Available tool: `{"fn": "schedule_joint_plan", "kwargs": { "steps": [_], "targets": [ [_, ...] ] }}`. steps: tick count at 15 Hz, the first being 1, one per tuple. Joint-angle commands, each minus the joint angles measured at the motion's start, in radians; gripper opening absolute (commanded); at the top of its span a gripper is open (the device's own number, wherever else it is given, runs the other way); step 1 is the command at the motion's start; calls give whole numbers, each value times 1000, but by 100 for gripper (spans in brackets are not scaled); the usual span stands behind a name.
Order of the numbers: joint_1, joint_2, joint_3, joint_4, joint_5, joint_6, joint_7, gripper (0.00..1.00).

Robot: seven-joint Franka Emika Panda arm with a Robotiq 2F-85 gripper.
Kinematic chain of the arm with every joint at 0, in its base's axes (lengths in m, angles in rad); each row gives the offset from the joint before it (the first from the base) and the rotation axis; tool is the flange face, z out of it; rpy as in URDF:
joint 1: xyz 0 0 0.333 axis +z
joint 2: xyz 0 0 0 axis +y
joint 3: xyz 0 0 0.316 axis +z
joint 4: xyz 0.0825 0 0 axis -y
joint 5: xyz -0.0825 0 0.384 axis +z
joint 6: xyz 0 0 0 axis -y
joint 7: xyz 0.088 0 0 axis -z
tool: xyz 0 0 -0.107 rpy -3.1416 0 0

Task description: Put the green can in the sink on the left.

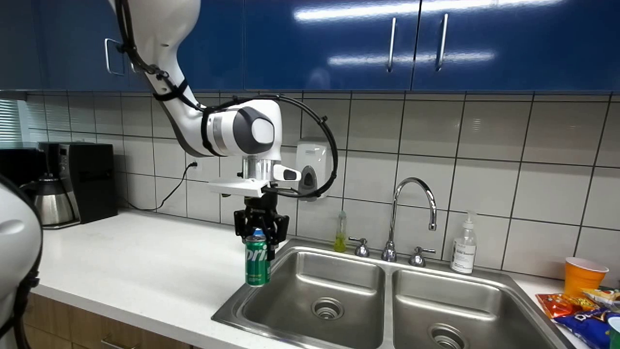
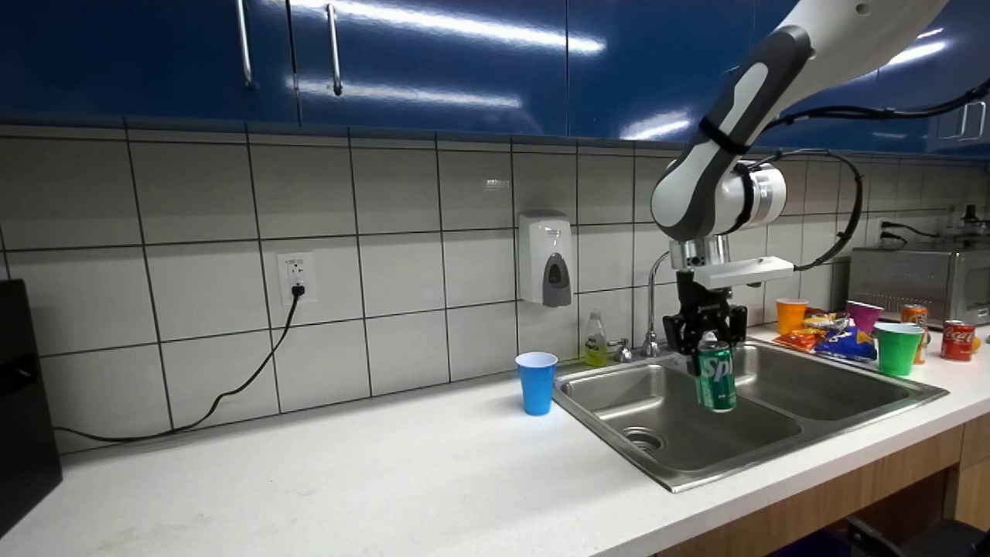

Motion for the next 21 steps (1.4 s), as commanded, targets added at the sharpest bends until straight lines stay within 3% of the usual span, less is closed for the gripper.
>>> {"fn": "schedule_joint_plan", "kwargs": {
  "steps": [1, 21],
  "targets": [
    [-27, 45, -7, 32, -36, 40, 43, 39],
    [-27, 413, -107, 314, -26, 150, 127, 39]
  ]
}}
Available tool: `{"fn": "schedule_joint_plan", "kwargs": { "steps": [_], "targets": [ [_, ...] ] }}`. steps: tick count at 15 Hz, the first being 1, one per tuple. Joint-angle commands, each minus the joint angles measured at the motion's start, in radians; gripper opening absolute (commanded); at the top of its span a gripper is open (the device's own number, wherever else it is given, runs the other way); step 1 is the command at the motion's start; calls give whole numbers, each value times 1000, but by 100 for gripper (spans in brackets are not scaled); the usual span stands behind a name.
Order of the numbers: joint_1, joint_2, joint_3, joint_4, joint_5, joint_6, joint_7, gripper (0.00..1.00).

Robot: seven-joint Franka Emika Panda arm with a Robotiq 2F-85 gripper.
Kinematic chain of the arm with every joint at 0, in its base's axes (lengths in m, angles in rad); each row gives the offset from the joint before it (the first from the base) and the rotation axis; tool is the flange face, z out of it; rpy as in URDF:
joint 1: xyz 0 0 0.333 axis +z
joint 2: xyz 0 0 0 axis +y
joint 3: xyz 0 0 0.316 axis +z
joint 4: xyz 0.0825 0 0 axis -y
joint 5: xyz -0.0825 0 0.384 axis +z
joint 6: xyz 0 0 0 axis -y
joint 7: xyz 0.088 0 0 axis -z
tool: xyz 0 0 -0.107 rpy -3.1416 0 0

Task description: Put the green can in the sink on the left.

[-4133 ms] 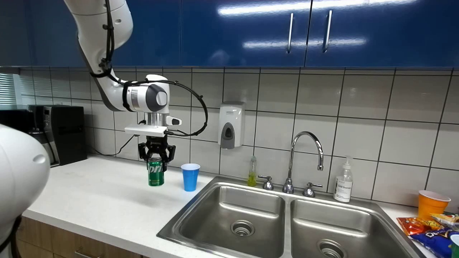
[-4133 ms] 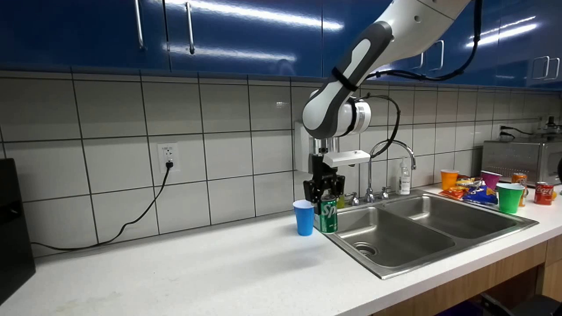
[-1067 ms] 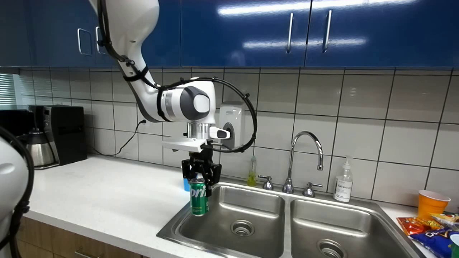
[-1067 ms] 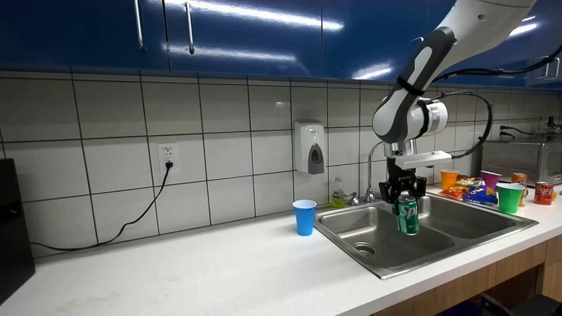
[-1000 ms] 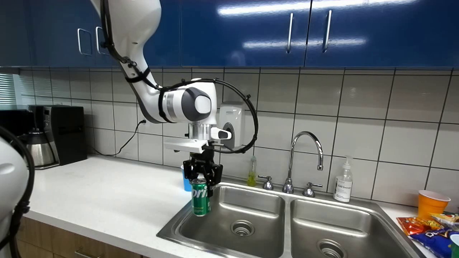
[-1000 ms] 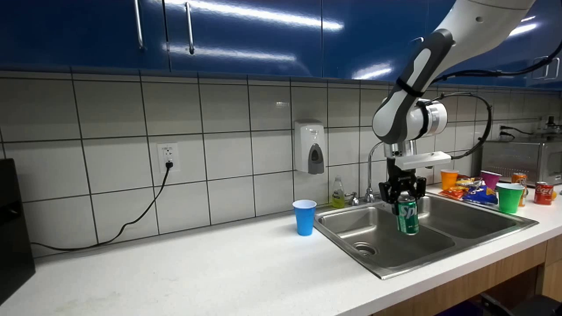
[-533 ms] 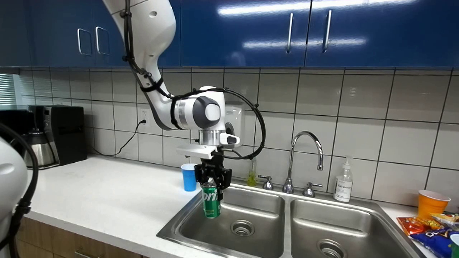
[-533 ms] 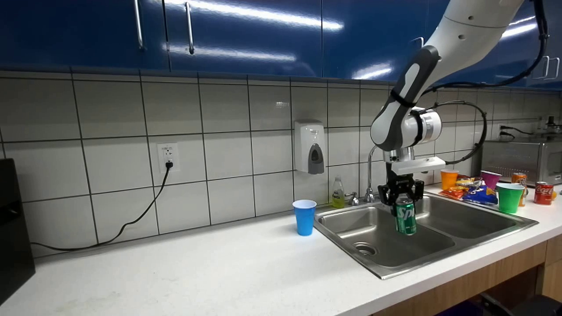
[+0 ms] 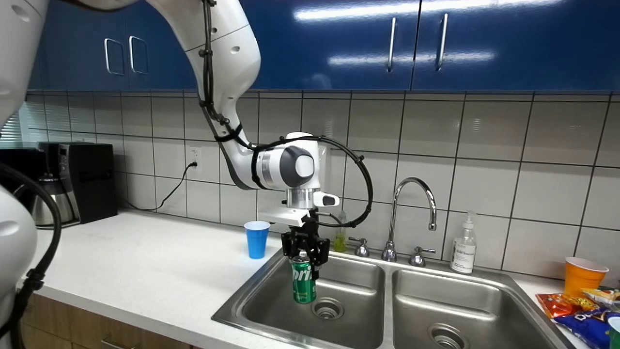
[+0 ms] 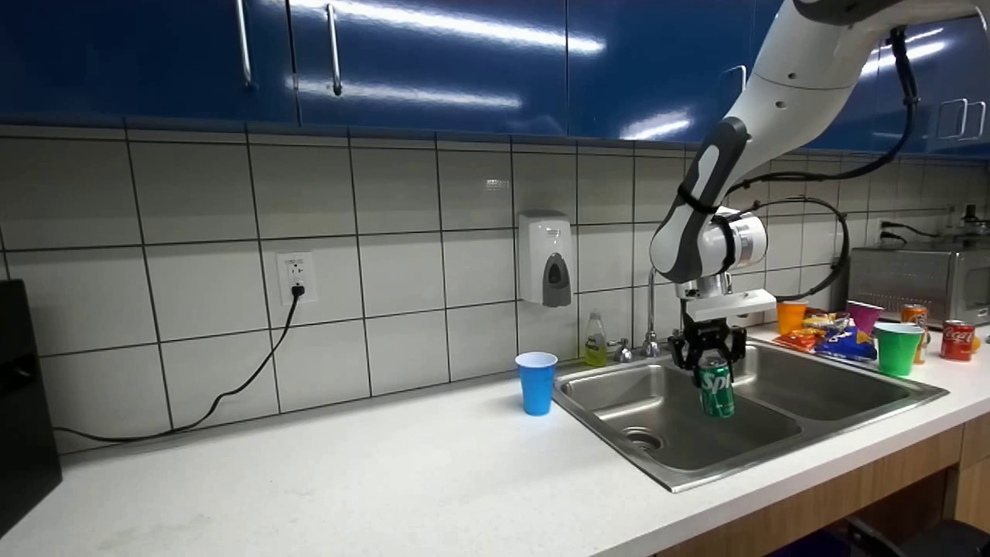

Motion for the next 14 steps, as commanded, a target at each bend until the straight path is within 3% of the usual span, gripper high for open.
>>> {"fn": "schedule_joint_plan", "kwargs": {
  "steps": [1, 14],
  "targets": [
    [-4, 68, -7, 77, -11, 9, 44, 39],
    [-1, 238, -17, 185, 42, 87, 113, 39]
  ]
}}
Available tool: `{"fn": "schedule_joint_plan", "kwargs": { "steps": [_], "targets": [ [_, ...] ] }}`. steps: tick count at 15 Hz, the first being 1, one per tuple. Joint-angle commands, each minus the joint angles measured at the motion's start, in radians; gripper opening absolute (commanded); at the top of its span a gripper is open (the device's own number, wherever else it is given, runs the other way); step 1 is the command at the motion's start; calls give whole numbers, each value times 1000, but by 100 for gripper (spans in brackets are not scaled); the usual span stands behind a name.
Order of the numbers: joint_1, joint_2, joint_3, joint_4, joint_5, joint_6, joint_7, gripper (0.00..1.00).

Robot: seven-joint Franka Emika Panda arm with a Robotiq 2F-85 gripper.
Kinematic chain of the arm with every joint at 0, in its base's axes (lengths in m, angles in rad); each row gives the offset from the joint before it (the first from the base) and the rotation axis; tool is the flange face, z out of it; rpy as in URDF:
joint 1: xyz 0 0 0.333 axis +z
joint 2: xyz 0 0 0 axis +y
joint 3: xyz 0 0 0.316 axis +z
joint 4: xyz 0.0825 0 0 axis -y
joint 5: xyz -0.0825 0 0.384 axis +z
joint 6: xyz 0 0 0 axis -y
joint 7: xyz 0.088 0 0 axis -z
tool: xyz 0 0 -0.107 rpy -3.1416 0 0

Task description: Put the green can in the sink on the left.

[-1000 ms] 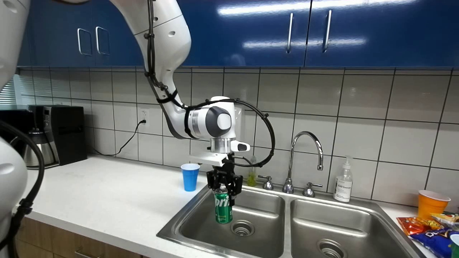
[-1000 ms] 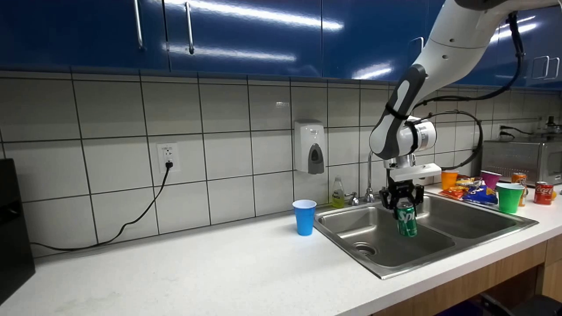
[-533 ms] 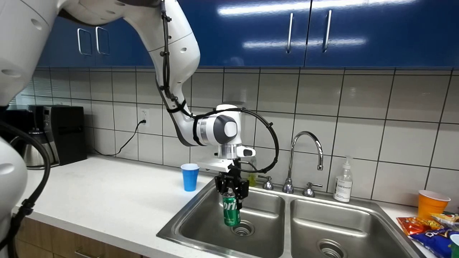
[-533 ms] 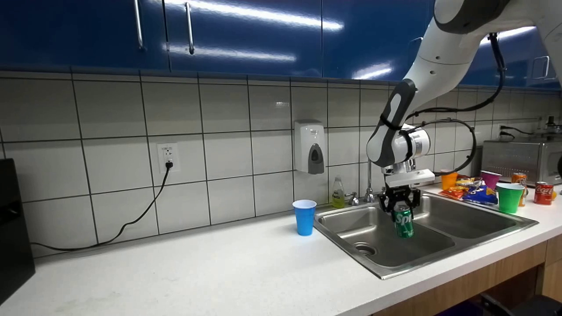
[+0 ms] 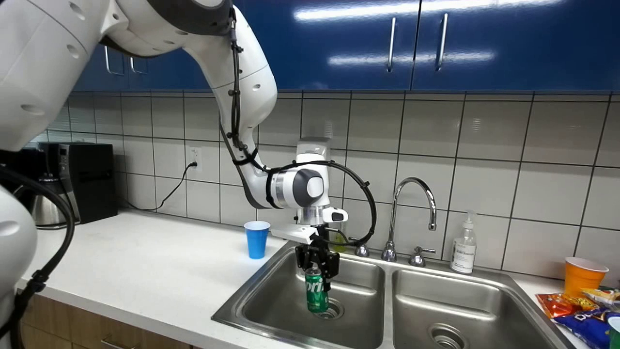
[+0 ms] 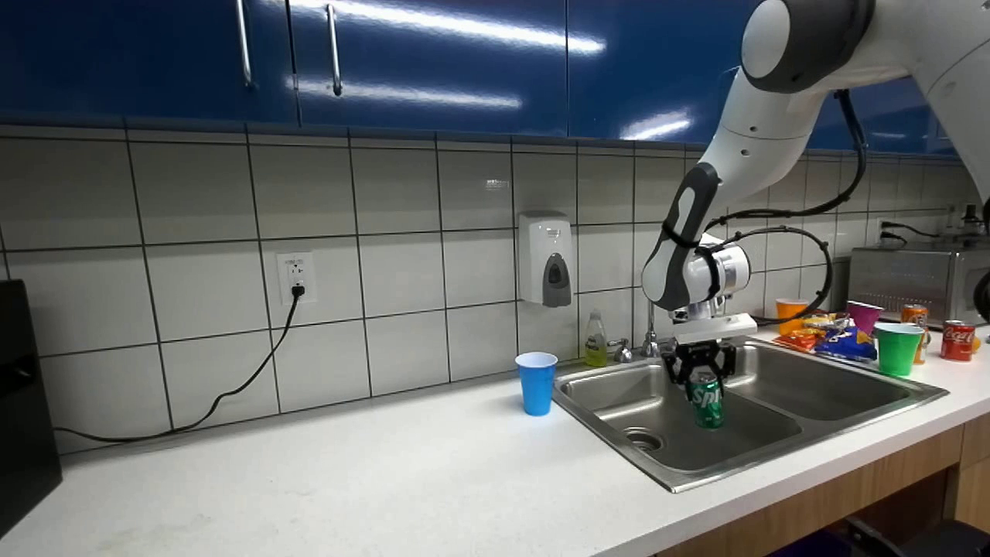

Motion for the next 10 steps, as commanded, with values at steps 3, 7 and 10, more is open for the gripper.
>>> {"fn": "schedule_joint_plan", "kwargs": {
  "steps": [3, 7, 10],
  "targets": [
    [2, 66, -4, 41, 31, 47, 42, 39],
    [5, 115, -5, 59, 51, 89, 53, 39],
    [10, 152, -4, 73, 67, 114, 57, 39]
  ]
}}
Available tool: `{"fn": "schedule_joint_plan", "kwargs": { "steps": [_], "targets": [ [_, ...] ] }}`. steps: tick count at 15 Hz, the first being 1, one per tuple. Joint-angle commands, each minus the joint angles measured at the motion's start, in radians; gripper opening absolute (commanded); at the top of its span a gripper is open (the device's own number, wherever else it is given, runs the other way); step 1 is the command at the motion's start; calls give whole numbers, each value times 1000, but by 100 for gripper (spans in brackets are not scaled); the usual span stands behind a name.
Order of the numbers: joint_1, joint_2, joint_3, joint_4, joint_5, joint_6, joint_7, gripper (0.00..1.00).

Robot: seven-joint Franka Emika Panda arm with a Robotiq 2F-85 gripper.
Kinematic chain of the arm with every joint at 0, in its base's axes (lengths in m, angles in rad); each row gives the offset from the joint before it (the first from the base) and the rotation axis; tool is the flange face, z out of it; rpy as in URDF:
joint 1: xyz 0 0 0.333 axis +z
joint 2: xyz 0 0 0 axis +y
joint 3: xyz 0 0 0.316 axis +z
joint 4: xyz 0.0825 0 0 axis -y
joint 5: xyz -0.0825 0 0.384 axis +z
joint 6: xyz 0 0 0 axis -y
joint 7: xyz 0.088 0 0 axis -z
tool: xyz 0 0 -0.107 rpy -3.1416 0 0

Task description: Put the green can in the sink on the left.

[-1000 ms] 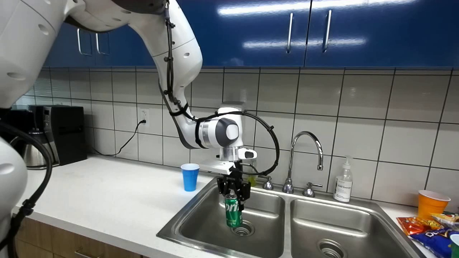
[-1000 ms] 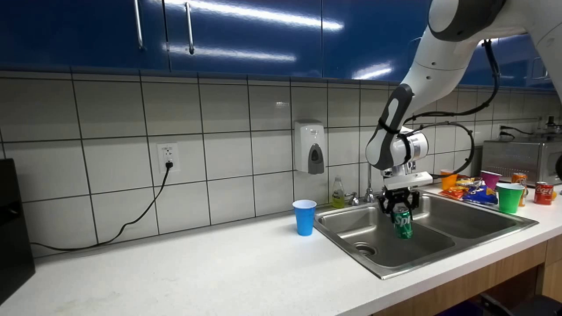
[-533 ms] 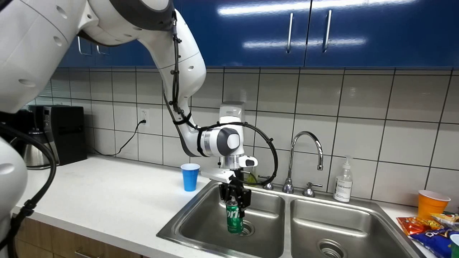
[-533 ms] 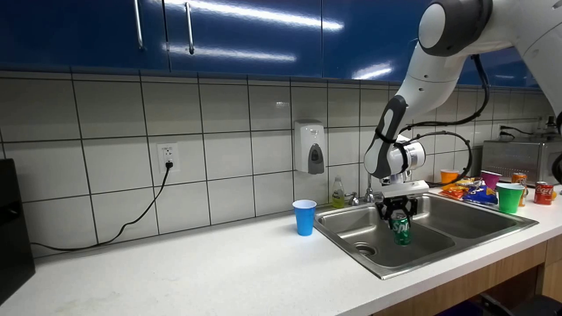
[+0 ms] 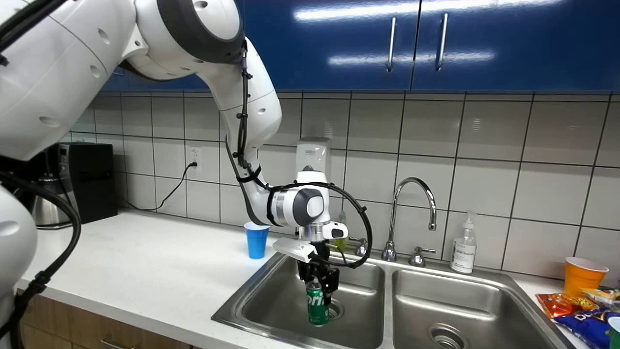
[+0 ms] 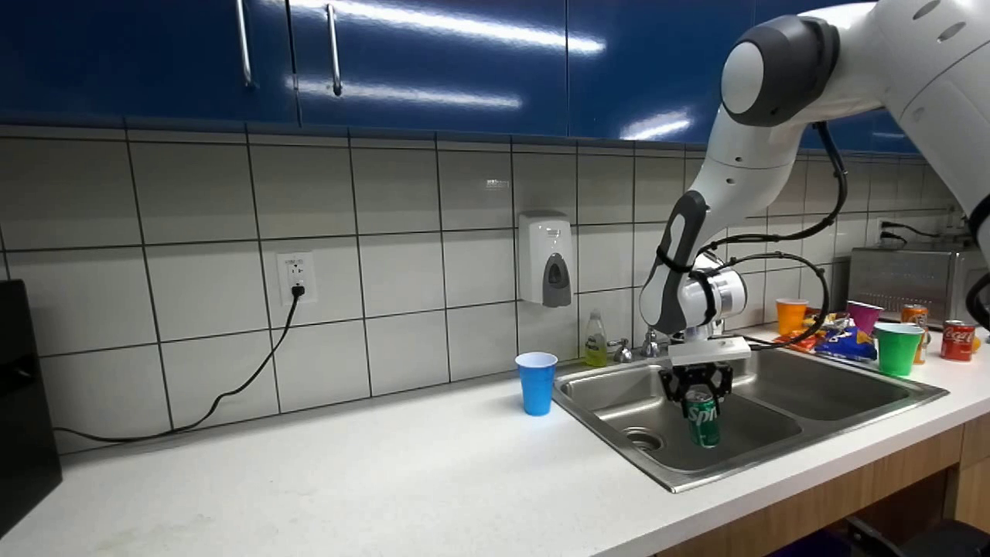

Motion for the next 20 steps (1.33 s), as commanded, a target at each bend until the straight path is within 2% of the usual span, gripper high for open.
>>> {"fn": "schedule_joint_plan", "kwargs": {
  "steps": [1, 10, 20],
  "targets": [
    [10, 46, -4, 35, 24, 30, 26, 39],
    [29, 132, -4, 62, 74, 78, 35, 39],
    [33, 173, -12, 98, 98, 89, 59, 39]
  ]
}}
